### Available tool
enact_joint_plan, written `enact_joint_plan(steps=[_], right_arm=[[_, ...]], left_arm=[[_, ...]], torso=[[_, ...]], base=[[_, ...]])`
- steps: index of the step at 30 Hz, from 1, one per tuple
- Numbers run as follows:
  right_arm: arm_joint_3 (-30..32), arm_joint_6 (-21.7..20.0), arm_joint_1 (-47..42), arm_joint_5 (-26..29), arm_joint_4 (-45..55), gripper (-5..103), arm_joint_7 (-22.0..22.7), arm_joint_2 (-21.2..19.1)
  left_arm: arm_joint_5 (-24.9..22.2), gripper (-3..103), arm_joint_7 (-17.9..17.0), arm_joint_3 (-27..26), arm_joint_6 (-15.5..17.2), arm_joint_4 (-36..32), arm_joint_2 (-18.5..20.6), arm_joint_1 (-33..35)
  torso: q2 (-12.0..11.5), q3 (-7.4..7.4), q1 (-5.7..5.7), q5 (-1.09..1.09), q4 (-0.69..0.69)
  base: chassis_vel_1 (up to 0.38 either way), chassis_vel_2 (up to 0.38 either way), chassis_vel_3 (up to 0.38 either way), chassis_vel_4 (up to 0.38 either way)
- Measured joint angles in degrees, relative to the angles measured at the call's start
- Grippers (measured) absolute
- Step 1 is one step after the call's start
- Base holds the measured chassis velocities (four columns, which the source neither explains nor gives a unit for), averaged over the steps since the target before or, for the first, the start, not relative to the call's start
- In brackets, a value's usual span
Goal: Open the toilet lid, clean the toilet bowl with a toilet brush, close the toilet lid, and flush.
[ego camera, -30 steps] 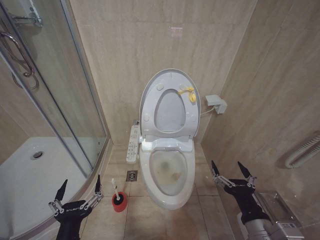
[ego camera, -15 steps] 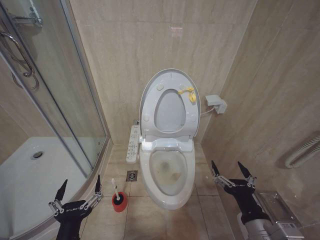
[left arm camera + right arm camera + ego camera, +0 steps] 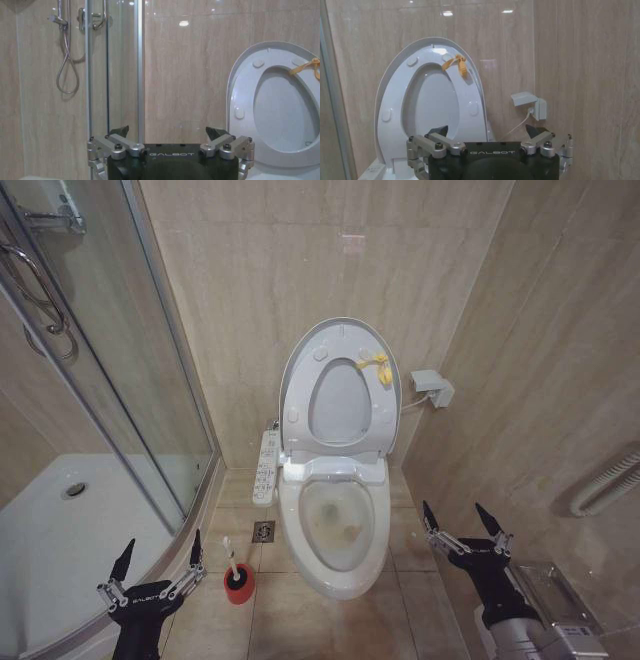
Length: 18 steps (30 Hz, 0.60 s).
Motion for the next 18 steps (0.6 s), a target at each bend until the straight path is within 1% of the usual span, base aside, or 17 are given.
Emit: enact_joint_plan(steps=[18], right_arm=[[0.0,0.0,0.0,0.0,0.0,100,0.0,0.0]], left_arm=[[0.0,100,0.0,0.0,0.0,0.0,0.0,0.0]], torso=[[0.0,0.0,0.0,0.0,0.0]], base=[[0.0,0.0,0.0,0.0]])
